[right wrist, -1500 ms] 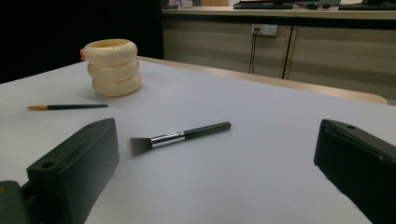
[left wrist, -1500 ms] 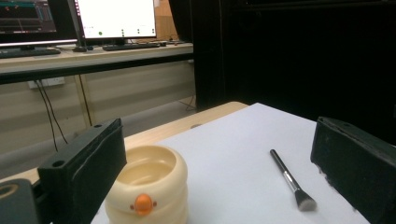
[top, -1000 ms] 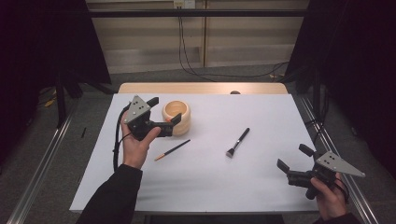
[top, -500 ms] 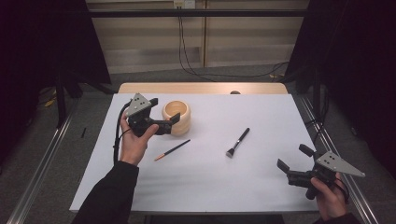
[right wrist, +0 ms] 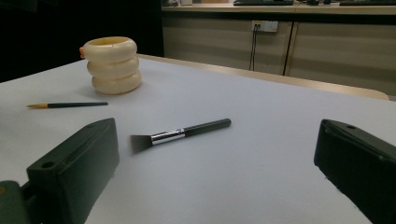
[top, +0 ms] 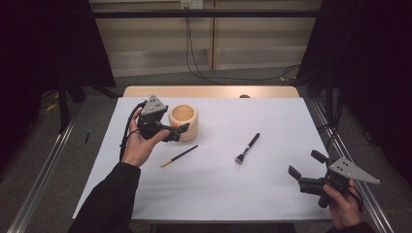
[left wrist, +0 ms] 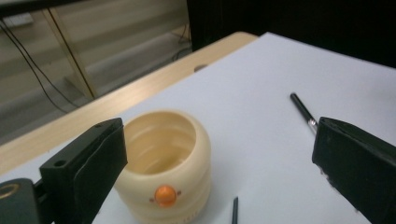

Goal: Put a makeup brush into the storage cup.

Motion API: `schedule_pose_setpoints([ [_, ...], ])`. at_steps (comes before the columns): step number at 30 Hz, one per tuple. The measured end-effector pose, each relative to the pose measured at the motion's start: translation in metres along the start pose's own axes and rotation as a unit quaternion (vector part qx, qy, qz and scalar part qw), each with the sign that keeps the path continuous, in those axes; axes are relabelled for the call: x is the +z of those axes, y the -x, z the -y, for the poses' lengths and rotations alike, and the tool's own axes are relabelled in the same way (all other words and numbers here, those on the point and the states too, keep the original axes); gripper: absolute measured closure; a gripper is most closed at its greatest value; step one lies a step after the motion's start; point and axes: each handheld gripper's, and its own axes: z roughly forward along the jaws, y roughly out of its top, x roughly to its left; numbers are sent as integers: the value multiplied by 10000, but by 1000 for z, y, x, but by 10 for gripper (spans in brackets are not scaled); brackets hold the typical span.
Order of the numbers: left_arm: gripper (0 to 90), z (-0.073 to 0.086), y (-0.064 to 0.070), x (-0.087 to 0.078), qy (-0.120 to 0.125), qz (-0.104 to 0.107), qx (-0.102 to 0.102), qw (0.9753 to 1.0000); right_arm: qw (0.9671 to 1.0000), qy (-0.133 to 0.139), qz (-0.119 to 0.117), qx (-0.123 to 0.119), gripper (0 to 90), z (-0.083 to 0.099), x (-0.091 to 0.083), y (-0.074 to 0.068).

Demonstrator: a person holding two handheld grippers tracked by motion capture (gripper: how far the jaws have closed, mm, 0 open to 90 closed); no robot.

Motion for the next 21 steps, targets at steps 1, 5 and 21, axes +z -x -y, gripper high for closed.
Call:
schedule_pose_setpoints([
  [1,38,1,0,0,-95,18,22,10000,10000,-2,4,5,0,0,0,0],
  [5,46,3,-1,3,-380,121,80,9992,10000,-4,8,4,0,0,0,0],
  [21,58,8,-9,15,-1678,277,67,9854,10000,-60,6,16,0,0,0,-1],
])
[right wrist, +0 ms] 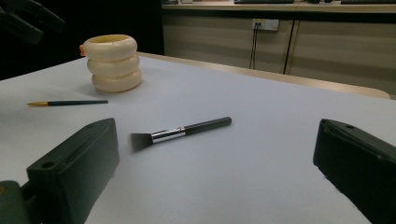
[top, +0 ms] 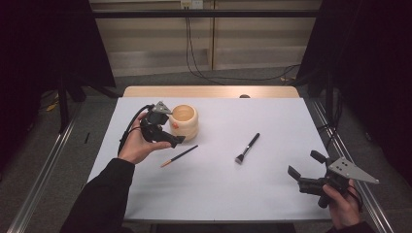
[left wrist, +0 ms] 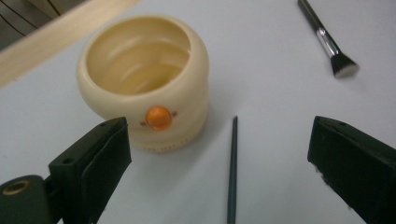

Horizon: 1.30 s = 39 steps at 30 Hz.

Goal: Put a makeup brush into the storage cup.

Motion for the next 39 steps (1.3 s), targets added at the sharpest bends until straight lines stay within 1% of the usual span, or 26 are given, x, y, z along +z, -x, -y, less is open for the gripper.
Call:
schedule_pose_setpoints([
  [1,66,1,0,2,-216,78,-87,9997,10000,2,12,1,0,0,0,0],
  [2,69,1,-1,2,-288,153,-144,9994,10000,-2,-3,-3,0,0,0,0],
  [4,70,2,-1,3,-354,126,-153,9992,10000,-13,0,5,0,0,0,0],
  [5,80,2,-2,4,-476,227,-165,9985,10000,-13,-13,-3,0,0,0,0],
  [6,97,2,-2,4,-476,227,-165,9985,10000,-13,-13,-3,0,0,0,0],
  [7,106,2,-2,7,-595,278,-139,9977,10000,-38,-41,28,0,0,0,0],
  [11,122,4,1,13,-816,272,-59,9963,10000,-36,-35,20,0,0,0,-1],
  [12,116,5,0,14,-893,292,36,9956,10000,-22,-28,27,0,0,0,-1],
  [13,92,6,1,18,-881,225,-84,9958,10000,-24,-26,36,0,0,0,-1],
  [14,78,6,1,18,-881,225,-84,9958,10000,-24,-26,36,0,0,0,-1],
  [17,121,8,0,23,-1275,285,163,9913,10000,-24,-31,35,0,0,0,-1],
  [20,141,10,2,27,-1378,336,200,9897,10000,-37,-39,26,0,0,0,-1],
  [21,168,10,2,28,-1539,419,250,9869,10000,-22,-31,31,0,0,0,-1],
  [22,204,12,4,33,-1637,518,264,9848,10000,-33,-42,20,0,0,0,-1],
  [23,220,14,5,36,-1683,542,233,9840,10000,-33,-41,19,0,0,0,-1],
  [25,262,18,4,41,-1871,681,188,9798,10000,-33,-37,38,0,0,0,-1],
  [27,301,20,4,44,-1903,677,109,9793,10000,-34,-42,14,0,0,0,-1],
  [28,301,22,3,46,-2000,730,159,9769,10000,-34,-42,14,0,0,0,-1],
  [29,364,24,1,48,-2131,833,191,9733,10000,-35,-49,41,0,0,0,-1],
  [30,372,24,1,48,-2131,833,191,9733,10000,-32,-44,26,0,0,0,-1],
  [31,392,25,0,50,-2222,893,265,9705,10000,-26,-46,20,0,0,0,-1],
  [32,416,25,0,50,-2222,893,265,9705,10000,-26,-44,22,0,0,0,-1],
  [33,416,27,1,50,-2172,851,200,9722,10000,-26,-44,22,0,0,0,-1],
  [35,466,29,1,52,-2287,864,285,9692,10000,-25,-51,16,0,0,0,-1],
  [38,500,31,1,55,-2390,817,334,9670,10000,-23,-49,10,0,0,0,-1],
  [39,516,31,1,55,-2390,817,334,9670,10000,-23,-49,10,0,0,0,-1],
])
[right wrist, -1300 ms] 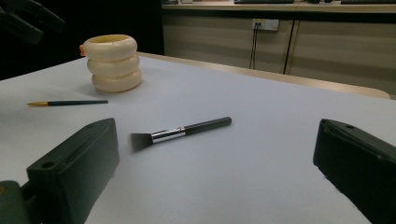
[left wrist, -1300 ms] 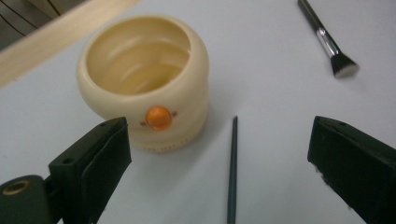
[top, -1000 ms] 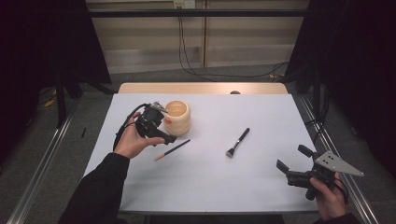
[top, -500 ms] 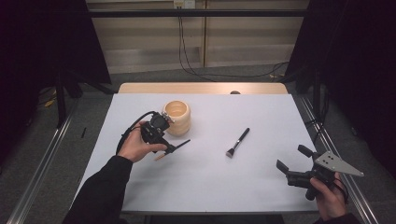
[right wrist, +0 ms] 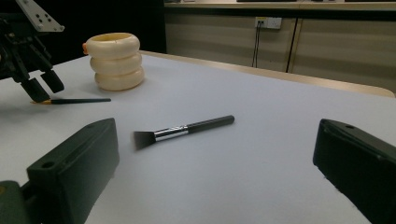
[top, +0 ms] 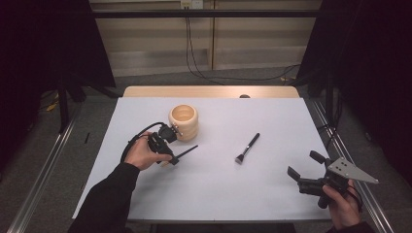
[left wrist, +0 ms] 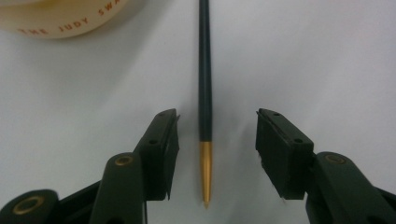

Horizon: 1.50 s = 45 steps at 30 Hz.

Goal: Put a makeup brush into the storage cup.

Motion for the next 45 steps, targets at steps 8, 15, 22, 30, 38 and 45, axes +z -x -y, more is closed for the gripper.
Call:
schedule_pose_setpoints([
  [8,633,2,-2,8,-192,2,-71,9998,10000,-20,-42,-55,0,0,0,-1],
  [15,743,1,2,9,-317,-167,33,9994,10000,-22,-41,-57,0,0,0,-1],
  [22,798,0,3,11,-343,-183,88,9992,10000,-31,-46,-65,0,0,0,-1],
  [30,835,-1,2,11,-370,-208,-37,9991,10000,4,-29,-57,0,0,-1,-1],
  [38,837,6,2,10,-104,-207,15,9997,10000,-30,-32,-40,0,0,0,-1],
  [45,837,7,0,9,-133,-108,-28,9999,10000,-48,-34,-56,0,0,0,0],
])
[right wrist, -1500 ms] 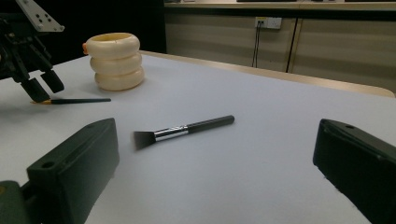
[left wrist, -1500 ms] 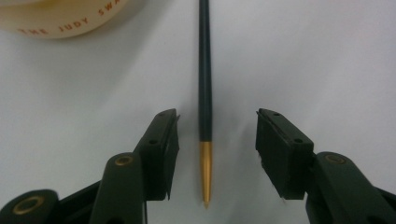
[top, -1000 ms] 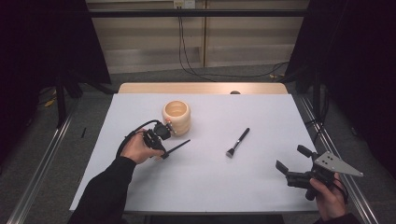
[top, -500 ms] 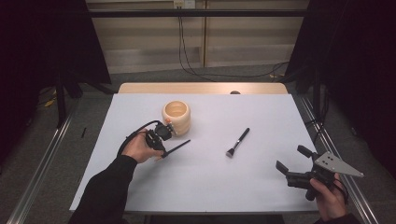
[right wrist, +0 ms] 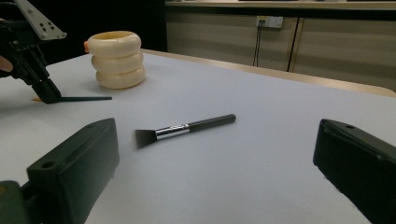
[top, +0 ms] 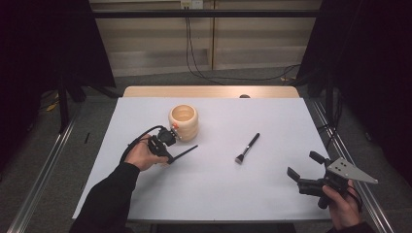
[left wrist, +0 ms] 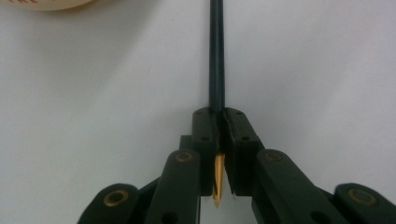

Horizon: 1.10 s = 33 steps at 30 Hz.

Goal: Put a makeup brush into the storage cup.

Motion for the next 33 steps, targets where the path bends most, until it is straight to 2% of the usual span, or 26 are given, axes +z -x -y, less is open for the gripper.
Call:
schedule_pose_setpoints([
  [2,837,0,0,0,39,19,-8,10000,10000,5,11,1,0,0,0,0],
  [3,837,1,1,1,87,-46,26,9999,10000,5,11,5,0,0,0,0],
  [5,837,1,2,1,106,-37,-46,9999,10000,4,11,15,0,0,0,0],
  [9,837,1,2,-1,77,-74,-43,9999,10000,3,10,14,0,0,0,0],
  [11,837,2,1,-2,194,-69,-82,9998,10000,1,14,30,0,0,0,0],
  [13,837,3,1,-4,158,-121,-89,9998,10000,7,18,19,0,0,0,0],
  [14,837,4,1,-4,256,-114,-112,9995,10000,-5,3,23,0,0,0,0],
  [17,837,7,1,-10,289,-29,-157,9995,10000,-4,11,8,0,0,0,0],
  [20,837,11,3,-11,508,31,-209,9985,10000,0,13,1,0,0,0,0],
  [22,837,11,4,-13,496,27,-200,9986,10000,-3,12,0,0,0,0,0],
  [24,837,13,5,-16,632,67,-235,9977,10000,0,20,0,0,0,0,0],
  [27,837,18,6,-22,1056,163,-371,9936,10000,-2,25,32,0,0,0,0],
  [30,837,20,10,-28,1220,243,-364,9916,10000,2,21,15,0,0,0,0],
  [31,837,20,12,-30,1193,255,-282,9921,10000,4,17,-1,0,0,0,0],
  [33,837,21,17,-33,1300,209,-262,9909,10000,5,21,11,0,0,0,0],
])
